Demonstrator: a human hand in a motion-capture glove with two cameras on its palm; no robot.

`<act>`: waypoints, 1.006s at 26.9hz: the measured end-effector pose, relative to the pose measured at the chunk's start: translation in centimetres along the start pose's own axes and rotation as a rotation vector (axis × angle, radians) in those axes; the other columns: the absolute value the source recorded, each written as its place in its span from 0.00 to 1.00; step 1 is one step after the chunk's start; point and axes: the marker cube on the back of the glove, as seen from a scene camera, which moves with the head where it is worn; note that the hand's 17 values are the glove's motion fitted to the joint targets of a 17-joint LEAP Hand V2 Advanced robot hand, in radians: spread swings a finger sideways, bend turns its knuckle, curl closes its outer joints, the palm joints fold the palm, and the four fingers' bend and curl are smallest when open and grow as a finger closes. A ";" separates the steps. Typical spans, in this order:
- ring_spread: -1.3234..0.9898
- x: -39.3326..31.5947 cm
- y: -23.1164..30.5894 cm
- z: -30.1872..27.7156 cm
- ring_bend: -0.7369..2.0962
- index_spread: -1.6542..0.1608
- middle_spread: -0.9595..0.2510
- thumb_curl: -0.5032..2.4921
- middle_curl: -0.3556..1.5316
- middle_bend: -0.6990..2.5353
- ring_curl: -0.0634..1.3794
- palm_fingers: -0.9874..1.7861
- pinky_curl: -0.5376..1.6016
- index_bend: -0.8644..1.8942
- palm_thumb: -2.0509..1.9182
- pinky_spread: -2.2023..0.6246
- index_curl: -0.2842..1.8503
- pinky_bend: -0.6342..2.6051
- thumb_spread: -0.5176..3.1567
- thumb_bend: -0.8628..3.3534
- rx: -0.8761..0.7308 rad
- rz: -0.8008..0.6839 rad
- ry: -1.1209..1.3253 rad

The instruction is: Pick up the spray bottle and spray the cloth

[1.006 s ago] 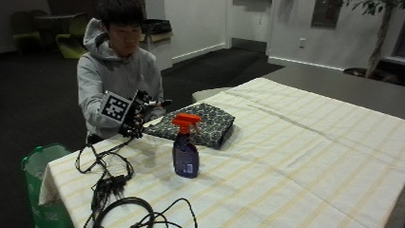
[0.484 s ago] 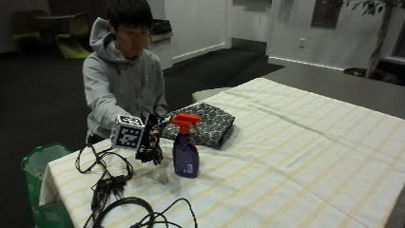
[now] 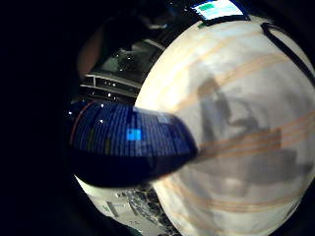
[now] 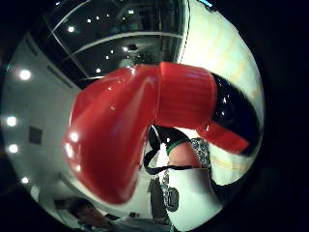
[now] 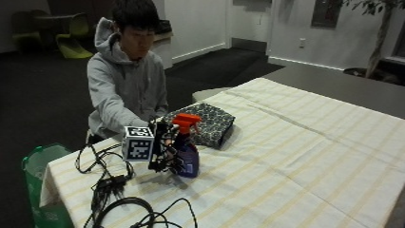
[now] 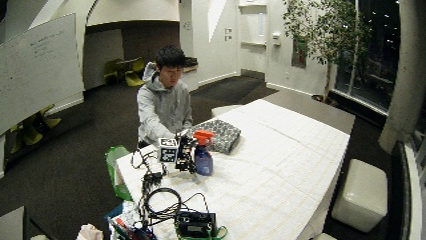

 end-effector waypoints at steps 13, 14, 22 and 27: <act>0.56 -1.9 -2.3 1.2 0.46 0.79 0.77 0.29 0.39 0.35 0.25 0.77 0.38 0.42 0.72 0.81 0.26 0.31 0.37 0.21 0.012 -0.017 -0.065; 0.55 -2.0 -2.5 1.3 0.45 0.80 0.77 0.30 0.39 0.36 0.26 0.78 0.38 0.42 0.73 0.80 0.26 0.31 0.37 0.21 -0.007 -0.013 -0.068; 0.52 -2.8 -4.7 1.7 0.44 0.81 0.73 0.34 0.42 0.38 0.28 0.83 0.39 0.46 0.77 0.77 0.31 0.28 0.29 0.22 -0.130 -0.030 -0.006; 0.51 -4.3 -4.9 2.1 0.44 0.81 0.72 0.35 0.43 0.39 0.30 0.85 0.39 0.48 0.77 0.75 0.33 0.28 0.24 0.20 -0.231 -0.111 0.129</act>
